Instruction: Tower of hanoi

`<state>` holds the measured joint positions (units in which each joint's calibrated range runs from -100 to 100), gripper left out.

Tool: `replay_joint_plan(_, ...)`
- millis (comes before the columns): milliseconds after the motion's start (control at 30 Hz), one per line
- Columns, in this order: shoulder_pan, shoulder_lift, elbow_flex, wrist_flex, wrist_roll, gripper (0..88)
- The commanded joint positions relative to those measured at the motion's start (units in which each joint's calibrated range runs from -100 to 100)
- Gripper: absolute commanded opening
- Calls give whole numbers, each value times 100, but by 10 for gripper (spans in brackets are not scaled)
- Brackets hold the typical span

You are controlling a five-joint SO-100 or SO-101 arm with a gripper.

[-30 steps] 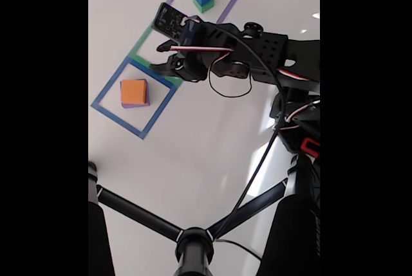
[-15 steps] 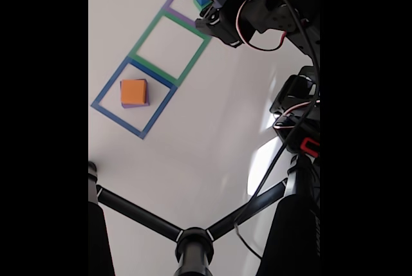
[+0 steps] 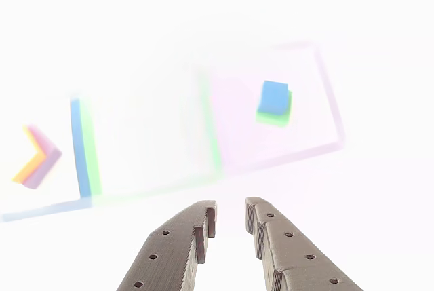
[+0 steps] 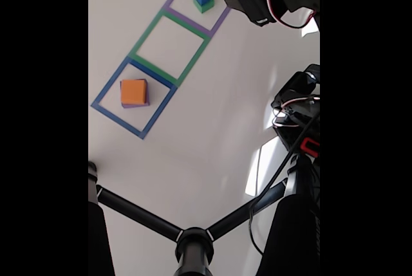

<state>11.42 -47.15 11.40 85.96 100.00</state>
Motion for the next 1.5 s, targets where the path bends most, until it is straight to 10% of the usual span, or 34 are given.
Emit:
replay_joint_plan(0, 239, -198, 114, -264, 0, 6)
replay_joint_plan(500, 689, -497, 3124, -3559, 0, 296)
replay_joint_plan(933, 938, 512, 5705, -7778, 0, 344)
replay_joint_plan(1467, 1082, 2224, 5860, -9875, 0, 379)
